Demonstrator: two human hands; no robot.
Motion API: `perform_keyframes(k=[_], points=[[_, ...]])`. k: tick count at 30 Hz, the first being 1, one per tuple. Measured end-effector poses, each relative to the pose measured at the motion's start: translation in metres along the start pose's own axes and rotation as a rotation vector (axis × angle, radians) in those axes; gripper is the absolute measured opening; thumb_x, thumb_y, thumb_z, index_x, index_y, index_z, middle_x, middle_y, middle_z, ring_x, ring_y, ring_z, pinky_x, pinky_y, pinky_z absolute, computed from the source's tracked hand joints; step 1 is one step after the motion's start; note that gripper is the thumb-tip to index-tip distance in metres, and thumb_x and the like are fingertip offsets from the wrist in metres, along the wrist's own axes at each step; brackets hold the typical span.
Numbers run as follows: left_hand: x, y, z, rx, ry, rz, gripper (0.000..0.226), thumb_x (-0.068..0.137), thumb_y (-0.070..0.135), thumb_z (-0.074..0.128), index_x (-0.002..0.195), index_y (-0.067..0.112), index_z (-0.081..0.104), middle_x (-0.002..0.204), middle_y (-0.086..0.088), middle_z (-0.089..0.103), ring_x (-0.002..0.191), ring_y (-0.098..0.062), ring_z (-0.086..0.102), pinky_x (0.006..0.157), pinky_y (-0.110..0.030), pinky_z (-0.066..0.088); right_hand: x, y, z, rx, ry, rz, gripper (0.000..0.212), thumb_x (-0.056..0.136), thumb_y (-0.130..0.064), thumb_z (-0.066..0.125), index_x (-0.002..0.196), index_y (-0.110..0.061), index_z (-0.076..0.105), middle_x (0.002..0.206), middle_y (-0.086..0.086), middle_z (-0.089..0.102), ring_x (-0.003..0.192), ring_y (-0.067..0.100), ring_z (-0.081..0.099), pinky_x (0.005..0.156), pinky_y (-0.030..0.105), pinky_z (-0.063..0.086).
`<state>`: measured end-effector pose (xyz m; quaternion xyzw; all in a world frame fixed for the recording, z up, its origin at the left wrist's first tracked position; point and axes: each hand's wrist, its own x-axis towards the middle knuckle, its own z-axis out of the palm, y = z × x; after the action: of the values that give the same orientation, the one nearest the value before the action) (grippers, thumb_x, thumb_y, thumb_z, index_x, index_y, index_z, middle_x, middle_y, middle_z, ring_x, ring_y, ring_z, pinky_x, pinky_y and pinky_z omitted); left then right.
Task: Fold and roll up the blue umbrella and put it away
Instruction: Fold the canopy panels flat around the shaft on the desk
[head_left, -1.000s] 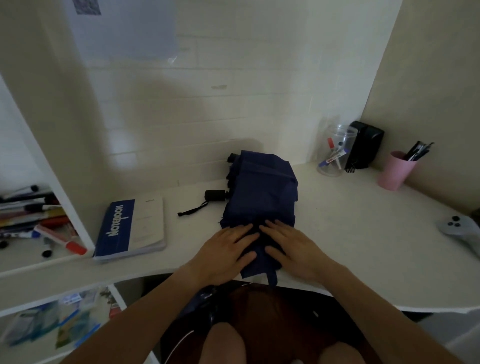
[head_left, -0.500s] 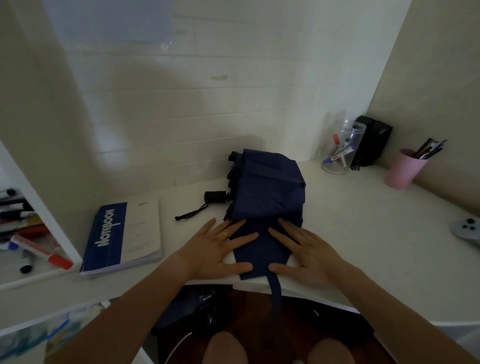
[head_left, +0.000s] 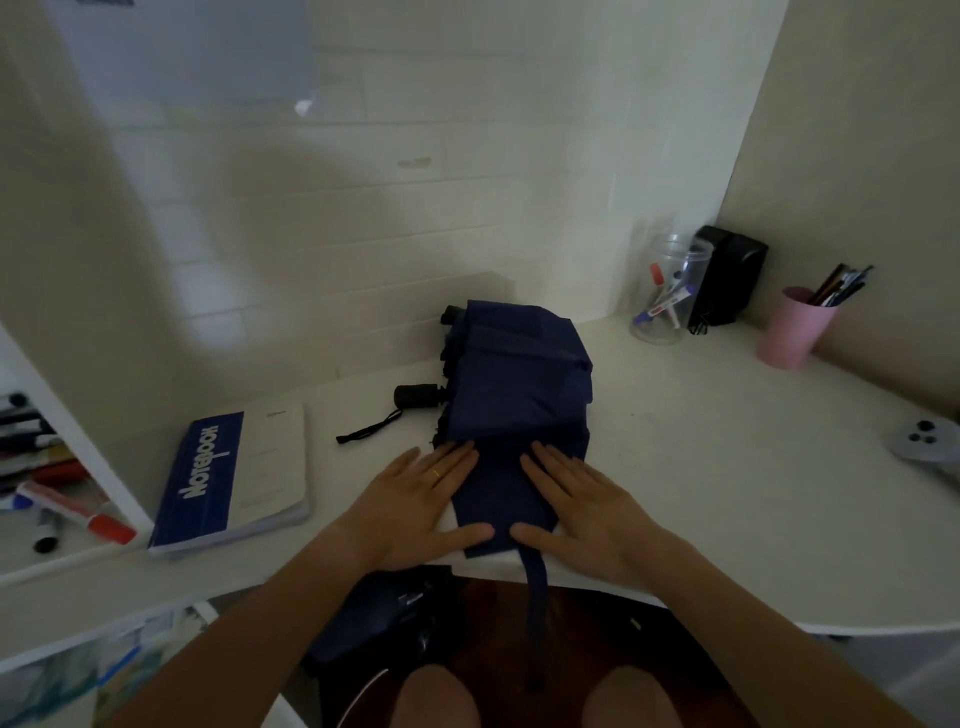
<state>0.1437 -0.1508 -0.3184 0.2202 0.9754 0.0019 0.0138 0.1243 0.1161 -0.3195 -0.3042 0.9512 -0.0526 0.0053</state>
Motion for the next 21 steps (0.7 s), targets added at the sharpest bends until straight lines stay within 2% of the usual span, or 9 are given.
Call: perform_keyframes(k=[6,9,10,12,14,15,17,19,21], points=[[-0.019,-0.006,-0.009,0.025,-0.079,-0.054,0.110,0.081,0.094,0.019,0.158,0.024,-0.018,0.166,0.010,-0.020,0.151,-0.003,-0.020,0.127,-0.043,-0.003,-0.014,0.012,-0.007,0.007,-0.028,0.027,0.098,0.084,-0.089,0.019,0.159,-0.033,-0.007,0.166,-0.012,-0.012,0.154,0.005,-0.008,0.125,0.028,-0.003],[-0.023,-0.002,-0.015,-0.142,-0.067,-0.107,0.106,0.084,0.090,0.028,0.161,0.026,-0.007,0.166,0.015,-0.009,0.152,-0.001,-0.007,0.127,-0.037,0.001,-0.018,0.014,-0.021,0.174,-0.058,0.083,0.094,0.083,-0.087,0.028,0.160,-0.037,0.009,0.164,-0.020,0.003,0.153,0.005,0.004,0.126,0.031,0.009],[-0.022,0.000,-0.020,-0.284,0.015,-0.157,0.099,0.086,0.086,0.033,0.162,0.028,0.006,0.165,0.017,0.007,0.151,-0.001,0.009,0.126,-0.033,0.011,-0.019,0.015,-0.030,0.309,-0.008,0.127,0.085,0.086,-0.081,0.039,0.157,-0.037,0.023,0.161,-0.021,0.018,0.150,0.005,0.019,0.123,0.030,0.019],[-0.014,0.004,-0.031,-0.565,0.405,-0.293,0.070,0.091,0.072,0.047,0.146,0.029,0.046,0.143,0.016,0.048,0.127,-0.002,0.048,0.108,-0.027,0.040,-0.016,0.023,-0.049,0.550,0.286,0.224,0.060,0.087,-0.061,0.063,0.139,-0.033,0.054,0.141,-0.017,0.054,0.128,0.007,0.052,0.108,0.029,0.042],[0.005,0.008,-0.051,-0.777,0.729,-0.444,0.045,0.090,0.057,0.064,0.119,0.023,0.065,0.114,0.011,0.065,0.099,0.000,0.060,0.089,-0.026,0.052,-0.005,0.033,-0.072,0.679,0.551,0.356,0.035,0.084,-0.040,0.078,0.115,-0.027,0.068,0.111,-0.011,0.070,0.100,0.010,0.066,0.088,0.030,0.054],[0.017,0.010,-0.062,-0.904,0.748,-0.516,0.041,0.089,0.053,0.068,0.114,0.020,0.067,0.107,0.010,0.067,0.094,0.001,0.061,0.083,-0.023,0.053,0.004,0.039,-0.081,0.739,0.583,0.434,0.031,0.081,-0.034,0.081,0.109,-0.026,0.069,0.102,-0.009,0.073,0.092,0.011,0.068,0.081,0.029,0.055],[0.040,0.013,-0.081,-1.128,0.637,-0.612,0.048,0.085,0.055,0.073,0.116,0.017,0.067,0.108,0.008,0.068,0.095,-0.004,0.063,0.077,-0.018,0.051,0.021,0.047,-0.095,0.887,0.504,0.540,0.037,0.075,-0.028,0.085,0.107,-0.023,0.067,0.094,-0.005,0.075,0.088,0.014,0.070,0.075,0.029,0.054],[0.060,0.014,-0.089,-1.225,0.566,-0.676,0.057,0.079,0.054,0.079,0.118,0.015,0.067,0.113,0.001,0.070,0.101,-0.015,0.067,0.085,-0.030,0.057,0.037,0.049,-0.099,1.032,0.421,0.543,0.049,0.069,-0.022,0.090,0.111,-0.019,0.064,0.093,0.001,0.077,0.092,0.020,0.072,0.081,0.036,0.057],[0.071,0.014,-0.093,-1.316,0.546,-0.727,0.056,0.076,0.043,0.086,0.118,0.011,0.067,0.115,-0.007,0.070,0.103,-0.022,0.068,0.092,-0.037,0.058,0.046,0.046,-0.102,1.098,0.378,0.498,0.056,0.067,-0.014,0.091,0.114,-0.014,0.062,0.092,0.007,0.077,0.093,0.026,0.072,0.083,0.037,0.058]])
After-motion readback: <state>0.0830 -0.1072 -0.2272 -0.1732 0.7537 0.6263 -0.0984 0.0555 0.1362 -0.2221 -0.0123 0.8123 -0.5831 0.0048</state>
